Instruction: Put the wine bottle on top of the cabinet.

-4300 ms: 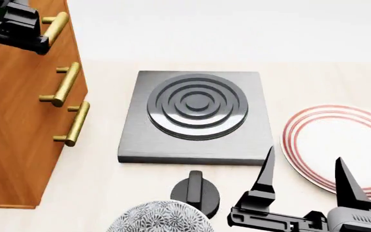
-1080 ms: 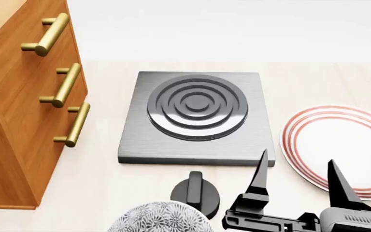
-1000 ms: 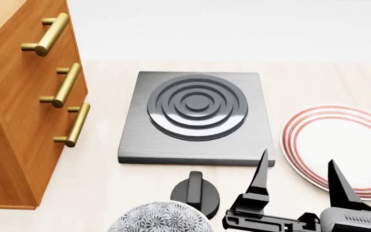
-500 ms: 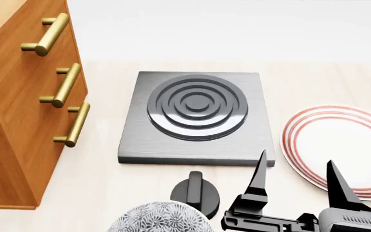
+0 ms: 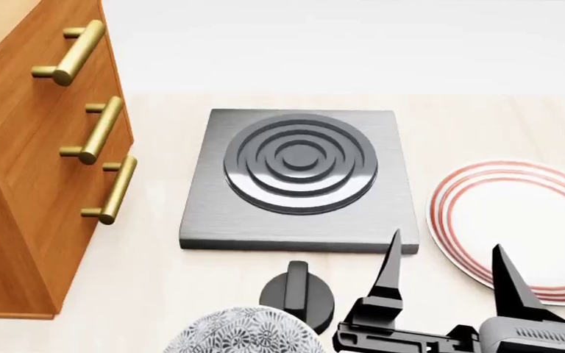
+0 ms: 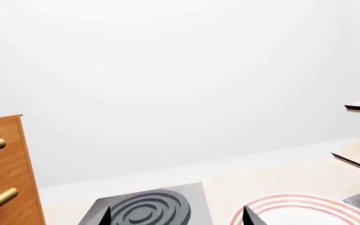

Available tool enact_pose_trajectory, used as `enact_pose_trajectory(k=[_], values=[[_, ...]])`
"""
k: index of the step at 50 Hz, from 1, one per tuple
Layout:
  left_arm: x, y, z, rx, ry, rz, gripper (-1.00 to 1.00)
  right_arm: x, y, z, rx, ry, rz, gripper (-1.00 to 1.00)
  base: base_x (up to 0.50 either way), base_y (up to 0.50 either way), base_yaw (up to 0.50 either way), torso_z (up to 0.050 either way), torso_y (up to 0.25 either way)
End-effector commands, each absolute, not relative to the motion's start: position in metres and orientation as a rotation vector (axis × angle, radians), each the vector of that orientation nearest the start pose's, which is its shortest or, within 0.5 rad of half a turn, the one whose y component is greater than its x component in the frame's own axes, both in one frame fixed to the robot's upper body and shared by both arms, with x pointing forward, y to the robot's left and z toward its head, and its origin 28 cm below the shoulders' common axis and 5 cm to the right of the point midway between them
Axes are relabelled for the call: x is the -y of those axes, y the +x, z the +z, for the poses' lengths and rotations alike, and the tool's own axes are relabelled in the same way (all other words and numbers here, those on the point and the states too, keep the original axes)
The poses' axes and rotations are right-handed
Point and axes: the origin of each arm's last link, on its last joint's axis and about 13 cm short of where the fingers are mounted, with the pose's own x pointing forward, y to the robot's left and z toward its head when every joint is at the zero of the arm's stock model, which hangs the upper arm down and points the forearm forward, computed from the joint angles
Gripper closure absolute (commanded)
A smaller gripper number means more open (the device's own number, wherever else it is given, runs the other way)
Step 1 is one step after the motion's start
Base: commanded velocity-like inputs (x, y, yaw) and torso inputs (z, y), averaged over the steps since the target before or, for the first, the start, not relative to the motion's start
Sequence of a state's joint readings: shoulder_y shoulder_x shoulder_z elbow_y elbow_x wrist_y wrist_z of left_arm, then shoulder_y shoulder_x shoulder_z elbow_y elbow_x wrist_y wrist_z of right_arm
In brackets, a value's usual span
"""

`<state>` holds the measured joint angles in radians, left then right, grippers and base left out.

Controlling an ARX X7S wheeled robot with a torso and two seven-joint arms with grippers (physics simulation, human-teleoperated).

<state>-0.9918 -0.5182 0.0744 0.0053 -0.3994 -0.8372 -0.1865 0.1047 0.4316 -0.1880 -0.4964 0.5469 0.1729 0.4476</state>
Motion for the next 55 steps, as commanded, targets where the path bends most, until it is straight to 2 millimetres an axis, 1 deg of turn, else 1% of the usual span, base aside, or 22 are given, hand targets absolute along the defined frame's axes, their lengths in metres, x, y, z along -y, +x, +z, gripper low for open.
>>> enact_pose_trajectory(k=[1, 6, 9, 11, 13, 16, 18, 26, 29, 31, 33, 36, 37, 40, 45, 46, 48, 51, 55], values=[[-0.314, 0.321, 0.237, 0.062, 0.086, 0.139, -1.0, 0.118, 0.212, 0.124, 0.252, 0.161, -0.029, -1.0, 0.0, 0.0, 0.0, -0.01, 0.0], [-0.31, 0.313, 0.237, 0.083, 0.093, 0.117, -1.0, 0.118, 0.212, 0.124, 0.251, 0.161, -0.03, -1.0, 0.0, 0.0, 0.0, 0.0, 0.0], [-0.308, 0.309, 0.234, 0.099, 0.096, 0.103, -1.0, 0.118, 0.212, 0.124, 0.252, 0.162, -0.029, -1.0, 0.0, 0.0, 0.0, 0.0, 0.0], [-0.304, 0.303, 0.227, 0.109, 0.086, 0.068, -1.0, 0.118, 0.212, 0.124, 0.251, 0.162, -0.029, -1.0, 0.0, 0.0, 0.0, -0.005, 0.0], [-0.3, 0.293, 0.223, 0.133, 0.061, 0.055, -1.0, 0.118, 0.212, 0.124, 0.251, 0.163, -0.029, -1.0, 0.0, 0.0, 0.0, 0.0, 0.0], [-0.299, 0.285, 0.216, 0.165, 0.041, 0.051, -1.0, 0.118, 0.212, 0.124, 0.25, 0.163, -0.031, -1.0, 0.0, 0.0, 0.0, 0.0, 0.0], [-0.297, 0.275, 0.213, 0.197, -0.024, 0.047, -1.0, 0.118, 0.212, 0.124, 0.25, 0.163, -0.03, -1.0, 0.0, 0.0, 0.0, 0.0, 0.0], [-0.291, 0.248, 0.201, 0.266, -0.046, 0.04, -1.0, 0.117, 0.211, 0.123, 0.247, 0.165, -0.027, -1.0, 0.0, 0.0, 0.0, 0.0, 0.0], [-0.286, 0.238, 0.189, 0.272, -0.057, 0.029, -1.0, 0.117, 0.211, 0.123, 0.248, 0.168, -0.027, -1.0, 0.0, 0.0, 0.0, 0.0, 0.0], [-0.284, 0.234, 0.186, 0.274, -0.031, 0.03, -1.0, 0.116, 0.211, 0.122, 0.248, 0.167, -0.026, -1.0, 0.0, 0.0, 0.0, 0.0, 0.0], [-0.281, 0.229, 0.186, 0.289, -0.051, 0.024, -1.0, 0.116, 0.211, 0.123, 0.25, 0.17, -0.025, -1.0, 0.0, 0.0, 0.0, 0.0, 0.0], [-0.278, 0.225, 0.184, 0.31, -0.041, 0.033, -1.0, 0.115, 0.21, 0.123, 0.249, 0.175, -0.024, -1.0, 0.0, 0.0, 0.0, 0.0, 0.0], [-0.276, 0.222, 0.184, 0.343, -0.117, 0.055, -1.0, 0.115, 0.211, 0.121, 0.247, 0.179, -0.026, -1.0, 0.0, 0.0, 0.0, 0.0, 0.0], [-0.27, 0.218, 0.177, 0.349, -0.124, 0.044, -1.0, 0.114, 0.211, 0.119, 0.245, 0.185, -0.021, -1.0, 0.0, 0.0, 0.0, 0.0, 0.0], [-0.263, 0.212, 0.167, 0.353, -0.097, 0.059, -1.0, 0.116, 0.21, 0.122, 0.251, 0.191, -0.028, -1.0, 0.0, 0.0, 0.0, 0.0, 0.0], [-0.262, 0.21, 0.166, 0.365, -0.12, 0.068, -1.0, 0.116, 0.21, 0.121, 0.25, 0.192, -0.029, -1.0, 0.0, 0.0, 0.0, 0.0, 0.0], [-0.255, 0.209, 0.159, 0.351, -0.094, 0.053, -1.0, 0.115, 0.21, 0.12, 0.247, 0.19, -0.026, -1.0, 0.0, 0.0, 0.0, 0.0, 0.0], [-0.249, 0.209, 0.154, 0.344, -0.085, 0.045, -1.0, 0.115, 0.21, 0.12, 0.247, 0.191, -0.026, -1.0, 0.0, 0.0, 0.0, 0.0, 0.0], [-0.238, 0.206, 0.156, 0.339, -0.037, 0.006, -1.0, 0.114, 0.209, 0.12, 0.245, 0.191, -0.026, -1.0, 0.0, 0.0, 0.0, 0.0, 0.0]])
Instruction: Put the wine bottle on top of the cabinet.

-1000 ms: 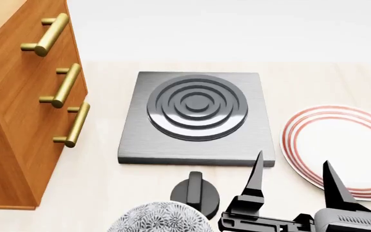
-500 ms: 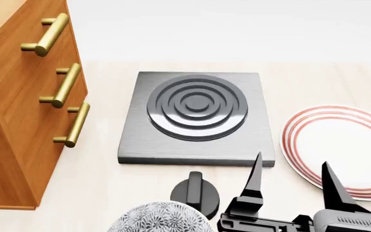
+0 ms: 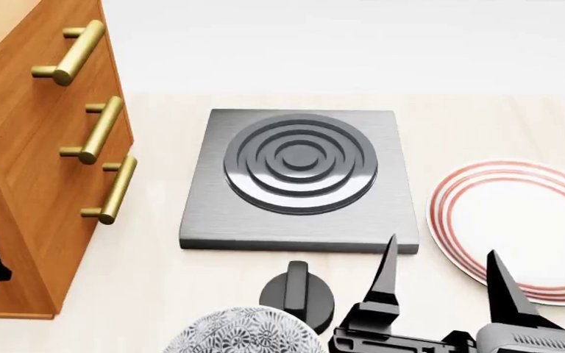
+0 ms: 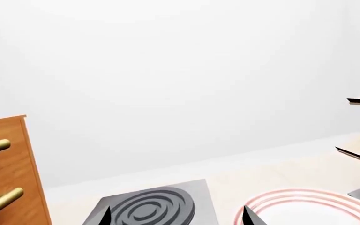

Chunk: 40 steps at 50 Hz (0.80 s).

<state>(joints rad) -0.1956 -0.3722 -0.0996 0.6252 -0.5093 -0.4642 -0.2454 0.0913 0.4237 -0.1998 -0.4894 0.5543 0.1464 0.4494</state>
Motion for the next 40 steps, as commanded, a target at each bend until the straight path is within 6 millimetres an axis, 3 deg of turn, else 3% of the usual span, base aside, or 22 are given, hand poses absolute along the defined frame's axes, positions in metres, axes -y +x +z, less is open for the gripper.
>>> enact_pose_trajectory(k=[1, 13, 40], values=[[-0.237, 0.205, 0.156, 0.338, -0.027, 0.003, -1.0, 0.114, 0.209, 0.119, 0.245, 0.19, -0.025, -1.0, 0.0, 0.0, 0.0, 0.0, 0.0], [-0.22, 0.192, 0.153, 0.347, 0.011, -0.076, -1.0, 0.114, 0.209, 0.119, 0.245, 0.193, -0.024, -1.0, 0.0, 0.0, 0.0, 0.0, 0.0], [-0.216, 0.191, 0.148, 0.329, -0.001, -0.098, -1.0, 0.118, 0.21, 0.114, 0.237, 0.212, -0.048, -1.0, 0.0, 0.0, 0.0, 0.0, 0.0]])
